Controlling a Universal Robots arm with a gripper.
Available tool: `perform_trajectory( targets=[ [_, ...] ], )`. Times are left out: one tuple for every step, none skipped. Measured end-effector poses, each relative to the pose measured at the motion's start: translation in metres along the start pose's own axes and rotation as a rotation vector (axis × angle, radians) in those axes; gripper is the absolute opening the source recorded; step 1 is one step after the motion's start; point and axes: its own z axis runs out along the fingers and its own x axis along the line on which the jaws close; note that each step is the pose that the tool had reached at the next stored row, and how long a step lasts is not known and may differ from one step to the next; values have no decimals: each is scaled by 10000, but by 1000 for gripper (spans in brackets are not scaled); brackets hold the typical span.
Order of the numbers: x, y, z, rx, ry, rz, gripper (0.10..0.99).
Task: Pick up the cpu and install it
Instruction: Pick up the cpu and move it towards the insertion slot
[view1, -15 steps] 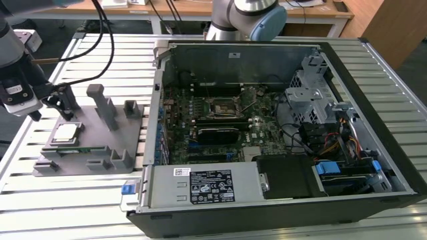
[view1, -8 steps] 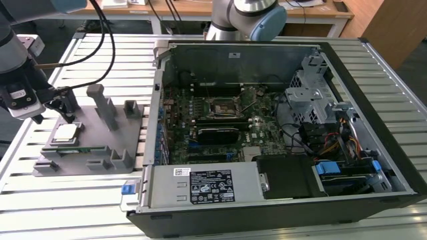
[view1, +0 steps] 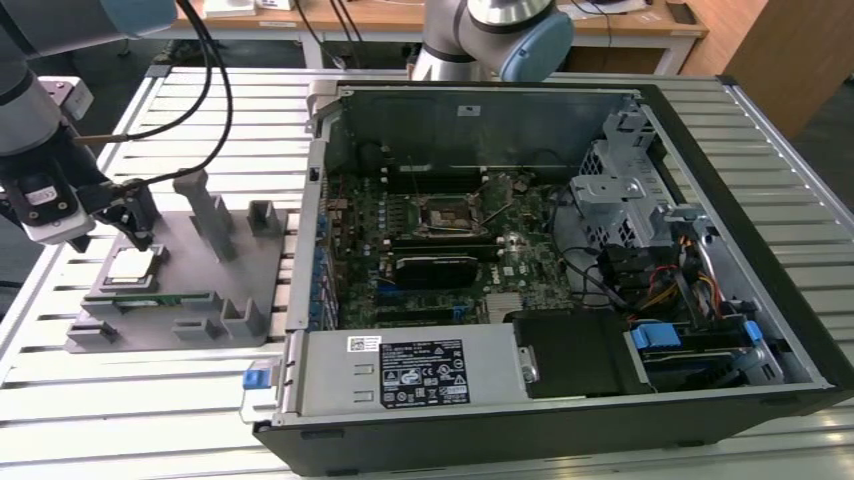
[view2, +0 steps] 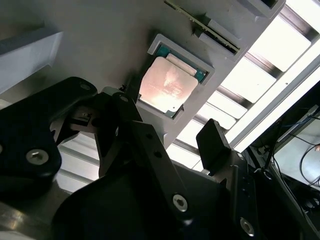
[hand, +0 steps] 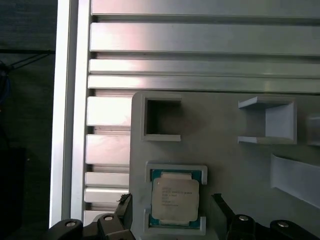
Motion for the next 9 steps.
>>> perform_trajectory(
  targets=[
    [-1,0,7,0,-4,0,718],
    [-1,-1,14,1,-4,-1,718],
    [-1,-1,20,1,-4,-1,718],
    [-1,-1,28,1,-5,-1,718],
    [-1,-1,37,1,-4,-1,718],
    [-1,-2,48,1,-5,-1,718],
    [-2,-3,63,1,-9,-2,718],
    [-2,-3,78,1,-13,-2,718],
    [-2,-4,92,1,-17,-2,718]
  ],
)
